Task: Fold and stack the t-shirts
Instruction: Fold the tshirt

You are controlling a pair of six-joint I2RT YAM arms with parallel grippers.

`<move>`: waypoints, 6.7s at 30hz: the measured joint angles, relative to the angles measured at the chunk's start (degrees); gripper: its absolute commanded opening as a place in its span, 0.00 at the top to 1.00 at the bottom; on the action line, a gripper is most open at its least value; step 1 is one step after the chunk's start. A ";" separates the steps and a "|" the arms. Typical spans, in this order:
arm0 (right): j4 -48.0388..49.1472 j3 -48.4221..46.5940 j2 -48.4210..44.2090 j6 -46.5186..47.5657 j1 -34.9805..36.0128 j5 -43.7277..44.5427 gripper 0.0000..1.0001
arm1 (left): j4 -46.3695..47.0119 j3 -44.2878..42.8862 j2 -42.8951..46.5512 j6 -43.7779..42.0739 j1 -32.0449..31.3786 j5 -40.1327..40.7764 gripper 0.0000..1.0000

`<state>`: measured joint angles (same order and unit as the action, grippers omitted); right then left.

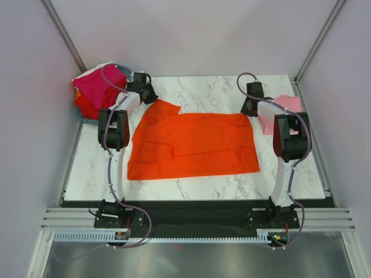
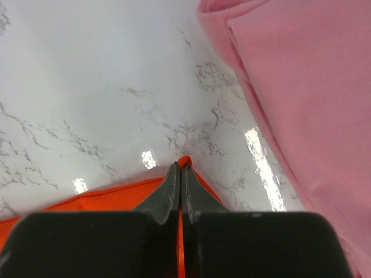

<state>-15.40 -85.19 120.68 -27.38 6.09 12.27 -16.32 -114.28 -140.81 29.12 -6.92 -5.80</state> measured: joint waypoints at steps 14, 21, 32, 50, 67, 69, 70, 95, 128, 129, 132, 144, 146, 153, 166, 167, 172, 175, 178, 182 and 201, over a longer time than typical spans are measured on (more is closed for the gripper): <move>-0.57 2.34 -4.85 -0.90 -0.22 -2.43 1.00 | 10.60 23.61 19.28 0.24 -0.07 -1.03 0.98; -0.98 6.32 -9.94 -1.40 -0.28 -2.32 1.00 | 17.99 35.63 27.32 0.96 -0.35 -2.03 0.98; -0.04 14.03 -16.46 -2.67 -0.74 -2.60 1.00 | 21.46 47.17 41.40 1.01 -0.98 -1.68 0.98; 1.66 22.84 -28.04 -2.89 -0.74 -6.43 1.00 | 21.33 60.41 61.26 1.01 -2.34 2.93 0.98; 2.54 30.05 -33.83 -4.37 -0.74 -4.70 1.00 | 19.45 73.18 73.88 2.78 -3.48 5.73 0.98; 2.86 29.99 -33.66 -4.35 -0.74 -4.39 1.00 | 19.41 74.60 75.38 3.06 -3.58 5.70 0.98; 3.06 29.94 -33.44 -4.33 -0.74 -4.31 1.00 | 19.41 75.32 76.06 3.21 -3.65 5.70 0.98; 10.75 39.50 -36.59 -4.31 -0.74 -4.52 1.00 | 14.23 89.26 92.39 5.53 -3.82 5.16 0.98; 15.34 50.42 -44.87 -10.34 -1.07 -5.35 0.49 | 9.09 97.92 102.20 13.70 -3.82 7.87 0.98; 14.84 50.38 -44.87 -10.34 -1.07 -5.70 0.48 | 9.05 97.92 102.18 13.70 -3.82 7.87 0.98; 12.98 50.38 -45.05 -10.38 -1.07 -6.64 0.39 | 8.92 97.66 102.18 13.68 -3.82 7.85 0.98; 1.92 42.27 -43.71 -12.63 -1.07 -7.26 0.36 | 8.87 96.50 102.20 13.68 -3.82 7.48 0.98; -1.22 39.67 -42.51 -14.29 -1.07 -6.91 0.36 | 8.90 96.41 102.20 13.66 -3.82 7.23 0.98; -9.49 32.52 -36.74 -18.78 -1.05 -5.22 0.36 | 8.87 96.32 102.20 13.66 -3.82 7.10 0.98; -13.81 31.34 -32.24 -21.38 -1.07 -5.07 0.46 | 8.90 96.32 102.38 13.68 -3.82 6.82 0.98; -13.79 31.34 -32.22 -21.38 -1.07 -5.05 0.47 | 8.90 96.32 102.38 13.68 -3.82 6.80 0.98; -13.79 31.36 -32.09 -21.53 -1.07 -4.83 0.52 | 8.90 96.32 102.38 13.66 -3.82 6.80 0.98; -13.79 31.36 -32.11 -21.51 -1.07 -4.70 0.55 | 8.90 96.32 102.42 13.66 -3.82 6.78 0.98; -13.81 31.36 -32.11 -21.49 -1.07 -4.42 0.63 | 8.90 96.32 102.60 13.66 -3.82 6.78 0.98; -13.79 31.41 -32.11 -21.42 -1.07 -4.24 0.73 | 8.90 96.32 102.73 13.66 -3.82 6.78 0.98; -13.20 31.28 -34.45 -18.58 -1.07 -3.67 1.00 | 9.57 95.38 98.90 13.66 -3.82 6.86 0.98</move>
<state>-28.60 -53.91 86.24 -45.95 5.02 8.60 -6.74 -18.90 -41.91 42.78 -10.74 1.06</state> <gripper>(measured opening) 0.018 0.029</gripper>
